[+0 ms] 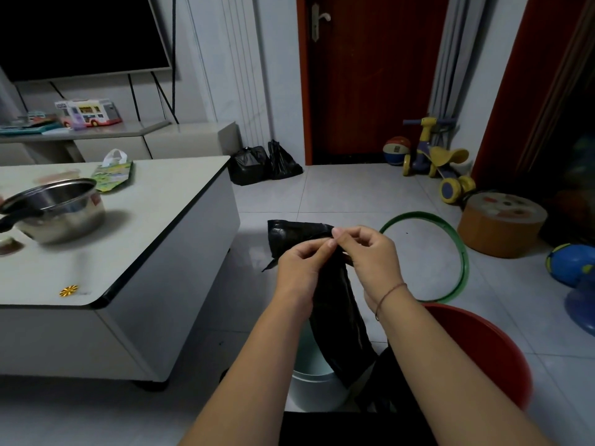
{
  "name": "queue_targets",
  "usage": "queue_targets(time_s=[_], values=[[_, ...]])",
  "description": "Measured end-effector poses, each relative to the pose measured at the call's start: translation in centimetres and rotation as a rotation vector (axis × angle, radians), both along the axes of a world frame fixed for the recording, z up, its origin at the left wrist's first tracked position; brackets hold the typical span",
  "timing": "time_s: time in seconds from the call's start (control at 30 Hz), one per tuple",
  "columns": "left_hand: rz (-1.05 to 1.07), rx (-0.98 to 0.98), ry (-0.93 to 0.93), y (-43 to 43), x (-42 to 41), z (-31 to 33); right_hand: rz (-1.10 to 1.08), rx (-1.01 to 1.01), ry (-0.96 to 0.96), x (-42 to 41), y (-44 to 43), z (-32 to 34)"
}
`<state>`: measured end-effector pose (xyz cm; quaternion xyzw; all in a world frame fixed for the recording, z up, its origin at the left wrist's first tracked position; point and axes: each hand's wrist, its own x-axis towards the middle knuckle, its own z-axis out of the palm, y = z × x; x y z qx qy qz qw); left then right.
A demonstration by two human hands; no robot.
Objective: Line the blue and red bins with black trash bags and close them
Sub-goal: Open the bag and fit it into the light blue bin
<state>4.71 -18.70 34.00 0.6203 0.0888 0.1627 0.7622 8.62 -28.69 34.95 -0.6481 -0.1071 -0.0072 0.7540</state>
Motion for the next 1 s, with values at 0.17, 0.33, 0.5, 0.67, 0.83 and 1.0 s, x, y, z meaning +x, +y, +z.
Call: queue_targets(time_s=[0.17, 0.33, 0.5, 0.67, 0.83, 1.0], values=[[-0.011, -0.033, 0.042, -0.1, 0.1, -0.1, 0.0, 0.019, 0.007, 0.5, -0.6, 0.0], [-0.047, -0.175, 0.039, -0.1, 0.2, 0.2, 0.033, 0.108, 0.069, 0.7, -0.9, 0.1], [-0.006, -0.382, 0.021, 0.5, 0.6, 0.2, 0.029, 0.236, 0.134, 1.7, -1.3, 0.0], [0.171, -0.549, -0.017, 3.2, 0.9, 0.1, -0.033, 0.522, 0.286, 3.4, -3.1, 0.3], [0.246, -0.587, -0.03, 4.8, 1.1, -0.2, -0.074, 0.596, 0.36, 4.5, -3.9, -0.1], [0.429, -0.315, 0.013, 5.3, 1.4, -0.5, -0.126, 0.474, 0.361, 4.7, -2.8, -0.1]])
